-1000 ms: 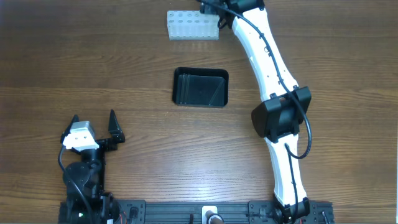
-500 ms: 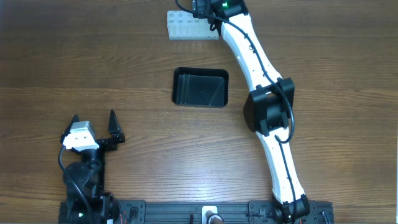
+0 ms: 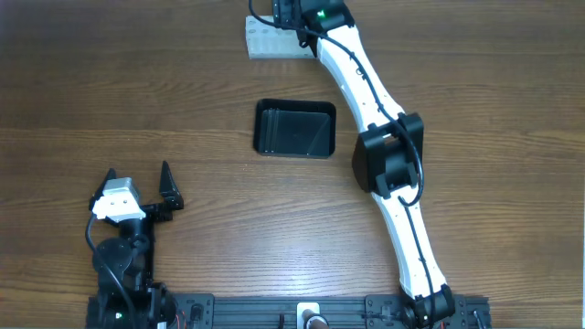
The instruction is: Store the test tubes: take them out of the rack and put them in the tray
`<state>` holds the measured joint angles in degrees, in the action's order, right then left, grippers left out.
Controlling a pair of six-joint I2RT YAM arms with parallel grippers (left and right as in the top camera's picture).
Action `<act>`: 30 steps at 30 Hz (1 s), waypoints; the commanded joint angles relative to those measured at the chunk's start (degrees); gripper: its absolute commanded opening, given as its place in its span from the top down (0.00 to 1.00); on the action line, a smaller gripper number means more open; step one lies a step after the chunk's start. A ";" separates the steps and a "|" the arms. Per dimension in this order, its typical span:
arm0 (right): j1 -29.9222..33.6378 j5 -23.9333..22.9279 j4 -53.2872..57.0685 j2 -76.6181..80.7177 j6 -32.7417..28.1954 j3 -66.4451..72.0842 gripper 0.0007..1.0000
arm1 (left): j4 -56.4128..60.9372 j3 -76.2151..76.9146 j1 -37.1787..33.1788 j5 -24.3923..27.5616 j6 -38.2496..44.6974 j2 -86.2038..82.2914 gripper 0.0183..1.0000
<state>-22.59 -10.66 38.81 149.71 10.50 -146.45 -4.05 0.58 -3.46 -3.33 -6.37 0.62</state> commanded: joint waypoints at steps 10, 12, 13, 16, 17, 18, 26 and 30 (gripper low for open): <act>-0.48 0.24 -2.40 2.29 -2.03 -0.44 0.19 | 0.02 -0.24 -0.15 0.52 1.03 -0.35 0.00; -0.48 0.22 -2.49 2.32 -2.05 -0.42 0.20 | 0.02 -0.24 -0.15 0.52 1.03 -0.35 0.00; -0.48 0.20 -2.64 2.40 -2.05 -0.35 0.20 | 0.02 -0.24 -0.15 0.52 1.03 -0.35 0.00; -0.48 -0.42 -3.21 2.58 -2.03 0.09 0.19 | 0.02 -0.24 -0.15 0.52 1.03 -0.35 0.00; -0.48 -0.68 -3.37 2.58 -2.03 0.28 0.18 | 0.02 -0.24 -0.15 0.52 1.03 -0.35 0.00; -0.48 -1.05 -3.50 2.60 -2.03 0.46 0.18 | 0.02 -0.24 -0.15 0.52 1.03 -0.35 0.00; -0.48 -1.29 -3.91 3.06 -2.05 0.92 0.17 | 0.02 -0.24 -0.15 0.52 1.03 -0.35 0.00; -0.48 -1.42 -3.91 3.13 -2.03 0.92 0.19 | 0.02 -0.24 -0.15 0.52 1.03 -0.35 0.00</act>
<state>-22.68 -11.14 35.20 151.15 8.78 -146.04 -4.05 0.58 -3.46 -3.33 -6.39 0.62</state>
